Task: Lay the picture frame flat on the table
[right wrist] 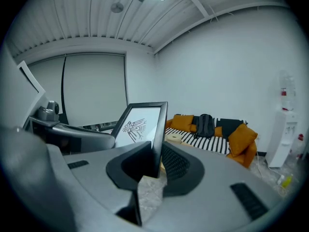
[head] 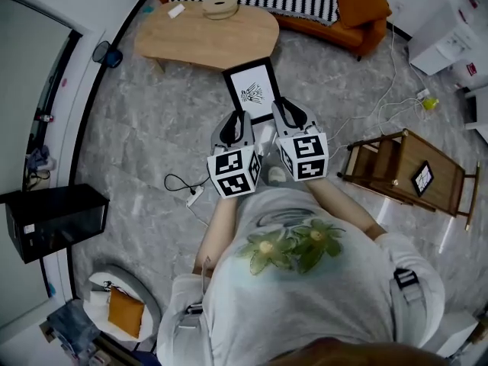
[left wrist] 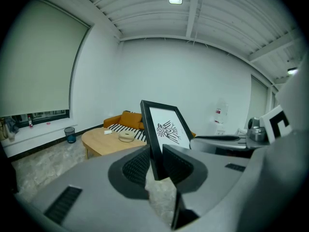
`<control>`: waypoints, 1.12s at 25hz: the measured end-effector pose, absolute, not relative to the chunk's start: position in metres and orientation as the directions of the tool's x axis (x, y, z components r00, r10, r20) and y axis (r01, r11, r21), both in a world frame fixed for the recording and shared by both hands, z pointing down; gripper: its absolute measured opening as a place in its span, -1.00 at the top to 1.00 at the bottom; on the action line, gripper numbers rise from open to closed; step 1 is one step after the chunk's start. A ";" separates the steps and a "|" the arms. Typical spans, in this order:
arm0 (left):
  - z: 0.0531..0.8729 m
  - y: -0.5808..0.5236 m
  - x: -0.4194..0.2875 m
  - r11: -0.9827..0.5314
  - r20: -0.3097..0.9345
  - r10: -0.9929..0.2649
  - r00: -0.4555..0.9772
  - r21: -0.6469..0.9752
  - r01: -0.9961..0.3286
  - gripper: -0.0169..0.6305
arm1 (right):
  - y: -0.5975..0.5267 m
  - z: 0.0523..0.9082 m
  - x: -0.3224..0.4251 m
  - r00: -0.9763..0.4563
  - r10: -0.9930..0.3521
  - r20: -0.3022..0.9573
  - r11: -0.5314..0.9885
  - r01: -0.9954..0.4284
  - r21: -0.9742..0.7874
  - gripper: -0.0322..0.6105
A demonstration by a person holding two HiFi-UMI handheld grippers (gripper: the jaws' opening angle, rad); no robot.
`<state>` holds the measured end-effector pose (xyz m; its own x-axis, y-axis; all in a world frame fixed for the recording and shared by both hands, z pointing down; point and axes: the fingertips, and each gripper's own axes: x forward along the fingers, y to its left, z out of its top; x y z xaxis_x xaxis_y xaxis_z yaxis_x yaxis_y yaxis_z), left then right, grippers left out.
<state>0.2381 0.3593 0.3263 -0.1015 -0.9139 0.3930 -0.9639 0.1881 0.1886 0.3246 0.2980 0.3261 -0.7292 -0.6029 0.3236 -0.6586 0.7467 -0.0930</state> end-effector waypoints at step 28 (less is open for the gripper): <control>0.341 0.222 0.094 0.108 0.413 -0.910 -0.015 0.201 -0.974 0.66 | 0.169 0.337 0.185 -0.675 -0.650 0.349 0.698 -0.712 -0.078 0.66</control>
